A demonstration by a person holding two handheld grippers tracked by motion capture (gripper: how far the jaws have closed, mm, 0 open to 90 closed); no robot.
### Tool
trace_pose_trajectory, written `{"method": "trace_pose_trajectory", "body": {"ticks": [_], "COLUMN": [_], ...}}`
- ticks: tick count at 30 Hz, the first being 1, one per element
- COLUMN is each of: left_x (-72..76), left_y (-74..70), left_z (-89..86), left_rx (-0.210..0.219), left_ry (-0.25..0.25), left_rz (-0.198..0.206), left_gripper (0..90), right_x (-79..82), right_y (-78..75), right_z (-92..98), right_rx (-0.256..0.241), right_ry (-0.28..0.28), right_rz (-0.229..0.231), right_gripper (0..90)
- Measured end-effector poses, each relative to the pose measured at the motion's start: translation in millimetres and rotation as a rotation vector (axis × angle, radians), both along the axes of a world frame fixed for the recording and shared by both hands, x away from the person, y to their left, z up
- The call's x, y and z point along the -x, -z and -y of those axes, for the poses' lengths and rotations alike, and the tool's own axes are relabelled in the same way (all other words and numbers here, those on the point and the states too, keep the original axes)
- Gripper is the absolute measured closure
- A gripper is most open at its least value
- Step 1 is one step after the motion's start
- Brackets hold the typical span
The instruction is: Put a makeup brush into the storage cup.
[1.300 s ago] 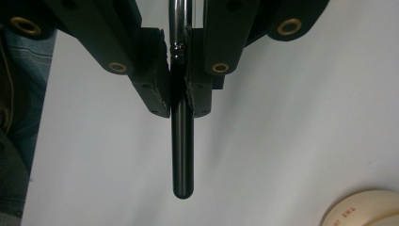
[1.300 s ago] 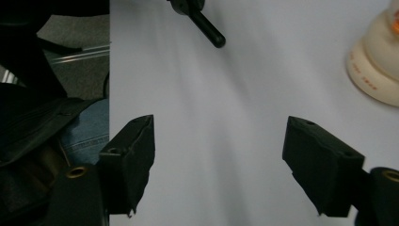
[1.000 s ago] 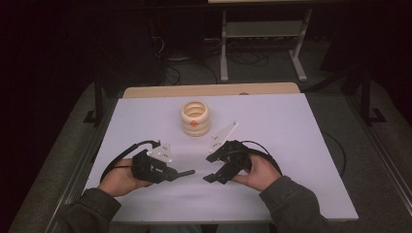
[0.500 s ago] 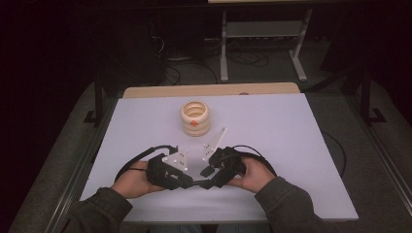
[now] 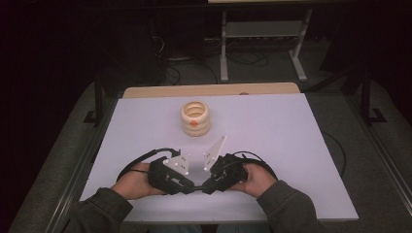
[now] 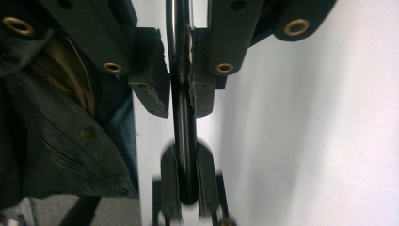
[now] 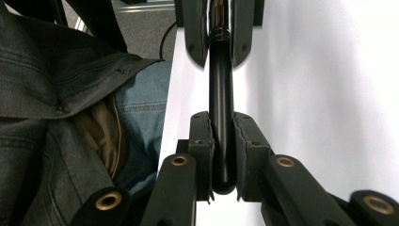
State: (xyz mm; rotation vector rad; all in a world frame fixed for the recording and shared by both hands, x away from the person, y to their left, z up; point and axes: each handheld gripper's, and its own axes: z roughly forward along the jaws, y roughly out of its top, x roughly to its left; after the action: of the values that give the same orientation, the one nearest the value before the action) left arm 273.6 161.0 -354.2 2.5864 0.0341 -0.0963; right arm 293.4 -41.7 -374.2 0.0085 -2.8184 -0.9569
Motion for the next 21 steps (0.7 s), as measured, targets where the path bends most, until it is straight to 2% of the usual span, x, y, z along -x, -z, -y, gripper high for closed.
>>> {"method": "trace_pose_trajectory", "body": {"ticks": [3, 4, 5, 7, 9, 12, 13, 16, 18, 21], "left_x": [0.5, -0.6, -0.3, -0.1, -0.9, -0.4, 0.1, 1.7, 2.4, 2.7], "left_y": [2.6, 3.8, 5.5, 7.3, 6.7, 8.0, 8.6, 9.3, 9.7, 10.3], "left_z": [-6.8, -8.2, -9.5, -10.7, -11.0, -9.9, -9.5, -7.6, -5.4, -2.4], "left_rx": [0.006, -0.007, -0.016, -0.007, -0.011, -0.026, -0.031, -0.057, -0.085, -0.104], "left_ry": [-0.02, -0.021, -0.029, -0.04, -0.022, -0.021, -0.019, -0.013, -0.005, 0.012], "left_rz": [-0.025, -0.036, -0.029, -0.038, -0.036, -0.056, -0.06, -0.059, -0.046, -0.031], "left_gripper": [71.1, 67.7, 66.9, 68.6, 76.7, 77.5, 77.6, 77.8, 77.8, 77.8], "right_x": [0.7, 0.4, -0.2, -0.7, 0.5, 1.3, 0.7, -0.3, -0.8, 1.0], "right_y": [-0.2, -0.5, -1.2, -3.1, -3.0, 0.2, 0.7, 3.2, 4.7, 6.1], "right_z": [8.5, 11.3, 13.9, 18.2, 18.5, 14.8, 13.6, 9.8, 7.5, 3.1], "right_rx": [-0.006, -0.015, -0.027, -0.048, -0.05, -0.037, -0.027, -0.004, 0.015, 0.039], "right_ry": [0.009, 0.015, 0.019, 0.027, 0.026, 0.01, 0.014, 0.025, 0.024, 0.007], "right_rz": [0.002, 0.001, 0.001, -0.004, -0.01, -0.01, -0.031, -0.028, -0.037, -0.04], "right_gripper": [78.4, 78.3, 78.3, 78.3, 78.3, 77.2, 71.9, 65.4, 65.4, 69.2]}}
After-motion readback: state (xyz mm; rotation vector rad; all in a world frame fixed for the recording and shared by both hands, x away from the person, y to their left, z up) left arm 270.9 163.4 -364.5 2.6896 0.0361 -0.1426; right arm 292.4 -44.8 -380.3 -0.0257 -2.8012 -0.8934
